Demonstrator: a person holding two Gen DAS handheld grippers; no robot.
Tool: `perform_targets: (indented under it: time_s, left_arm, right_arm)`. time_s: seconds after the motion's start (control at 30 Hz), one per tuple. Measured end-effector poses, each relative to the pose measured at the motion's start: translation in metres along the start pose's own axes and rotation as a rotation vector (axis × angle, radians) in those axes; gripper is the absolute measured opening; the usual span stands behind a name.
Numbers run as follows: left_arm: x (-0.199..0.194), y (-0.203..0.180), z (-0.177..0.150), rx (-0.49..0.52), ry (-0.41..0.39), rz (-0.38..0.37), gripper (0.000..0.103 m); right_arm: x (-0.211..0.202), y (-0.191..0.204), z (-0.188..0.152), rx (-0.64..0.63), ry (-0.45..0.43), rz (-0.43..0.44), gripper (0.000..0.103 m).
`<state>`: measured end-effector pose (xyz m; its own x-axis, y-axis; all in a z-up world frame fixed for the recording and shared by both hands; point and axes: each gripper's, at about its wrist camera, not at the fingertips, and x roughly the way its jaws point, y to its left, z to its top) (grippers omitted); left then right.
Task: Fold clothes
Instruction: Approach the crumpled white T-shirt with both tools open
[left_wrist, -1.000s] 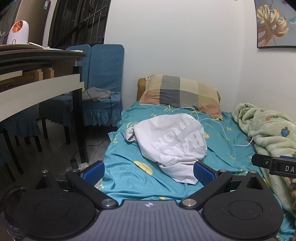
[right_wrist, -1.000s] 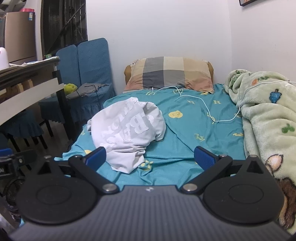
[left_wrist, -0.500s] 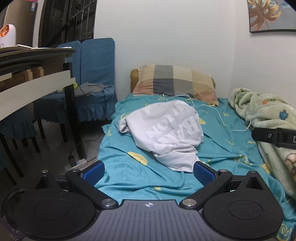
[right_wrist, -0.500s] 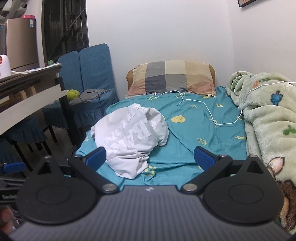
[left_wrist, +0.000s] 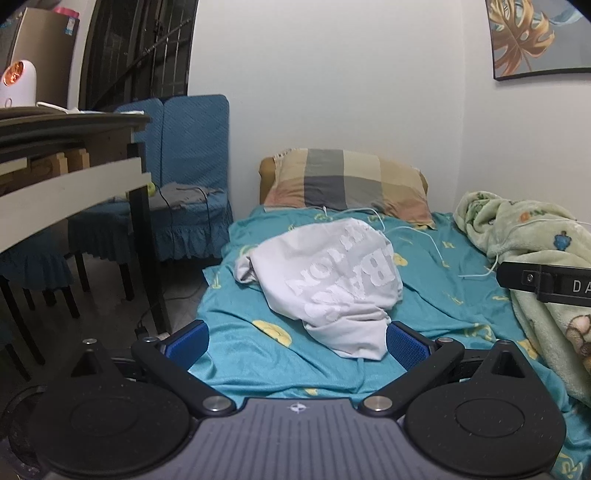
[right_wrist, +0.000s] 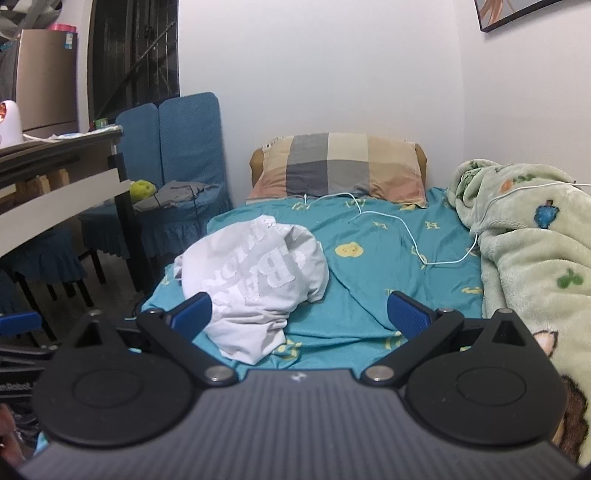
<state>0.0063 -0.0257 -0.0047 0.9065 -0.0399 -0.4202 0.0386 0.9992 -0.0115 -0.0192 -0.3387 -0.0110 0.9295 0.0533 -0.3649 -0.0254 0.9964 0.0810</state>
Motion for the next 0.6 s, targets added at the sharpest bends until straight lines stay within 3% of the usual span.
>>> perform_targets:
  time_s: [0.33, 0.6]
  left_arm:
    - [0.009, 0.006, 0.010, -0.035, 0.003, 0.025, 0.103]
    - [0.032, 0.002, 0.057, -0.026, -0.066, 0.067, 0.103]
  right_arm:
    - [0.012, -0.010, 0.002, 0.035, -0.059, -0.011, 0.103]
    - [0.061, -0.009, -0.002, 0.012, 0.004, 0.007, 0.103]
